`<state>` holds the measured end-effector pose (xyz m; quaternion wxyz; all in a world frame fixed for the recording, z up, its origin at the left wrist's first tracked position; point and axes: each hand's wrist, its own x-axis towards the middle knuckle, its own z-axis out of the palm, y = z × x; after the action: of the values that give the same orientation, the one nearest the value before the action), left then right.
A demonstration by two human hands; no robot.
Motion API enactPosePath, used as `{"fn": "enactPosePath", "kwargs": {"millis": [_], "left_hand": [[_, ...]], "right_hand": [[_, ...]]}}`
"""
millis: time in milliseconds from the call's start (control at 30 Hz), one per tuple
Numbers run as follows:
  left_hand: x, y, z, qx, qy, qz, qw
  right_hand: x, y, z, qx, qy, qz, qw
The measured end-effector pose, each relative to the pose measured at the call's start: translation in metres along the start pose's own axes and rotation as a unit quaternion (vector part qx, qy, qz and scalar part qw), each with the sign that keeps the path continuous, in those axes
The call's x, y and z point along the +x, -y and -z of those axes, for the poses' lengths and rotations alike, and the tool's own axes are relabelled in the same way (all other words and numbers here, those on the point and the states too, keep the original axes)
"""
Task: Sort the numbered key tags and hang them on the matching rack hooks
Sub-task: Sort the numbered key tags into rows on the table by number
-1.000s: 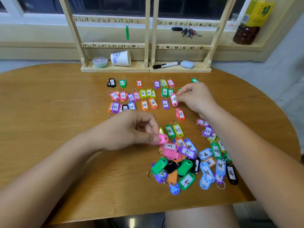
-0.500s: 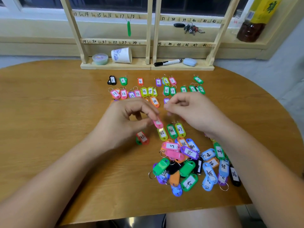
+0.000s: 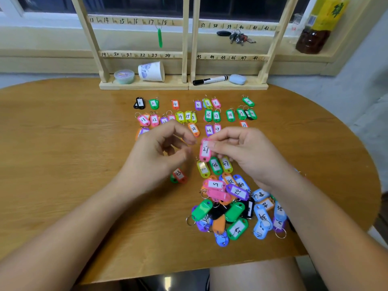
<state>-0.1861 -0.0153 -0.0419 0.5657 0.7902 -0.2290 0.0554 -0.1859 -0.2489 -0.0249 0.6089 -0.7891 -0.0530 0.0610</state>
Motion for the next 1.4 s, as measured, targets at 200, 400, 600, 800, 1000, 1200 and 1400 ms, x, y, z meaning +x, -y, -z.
{"fn": "enactPosePath", "kwargs": {"millis": [200,400,600,800,1000,1200,1400], "left_hand": [[-0.003,0.001,-0.007,0.096,0.072,0.015,0.993],[-0.008,0.001,-0.011,0.137,0.124,-0.009,0.983],[-0.009,0.003,-0.012,0.147,0.170,-0.009,0.974],[-0.011,0.003,-0.017,0.189,0.193,-0.051,0.961],[-0.011,0.005,-0.021,0.229,0.192,-0.060,0.953],[-0.011,0.005,-0.029,0.264,0.185,-0.074,0.944],[-0.010,0.002,-0.032,0.265,0.195,-0.065,0.942]], "right_hand": [[0.057,-0.007,0.033,-0.115,-0.129,-0.008,0.985],[0.106,-0.025,0.040,-0.227,-0.117,-0.050,0.966],[0.110,-0.034,0.036,-0.291,-0.105,-0.045,0.950],[0.066,-0.023,0.035,-0.311,-0.094,0.006,0.946],[-0.024,-0.010,0.036,-0.344,-0.042,0.016,0.938],[-0.064,-0.021,0.043,-0.341,0.025,-0.017,0.940],[-0.069,-0.025,0.040,-0.347,0.046,-0.014,0.937]]}}
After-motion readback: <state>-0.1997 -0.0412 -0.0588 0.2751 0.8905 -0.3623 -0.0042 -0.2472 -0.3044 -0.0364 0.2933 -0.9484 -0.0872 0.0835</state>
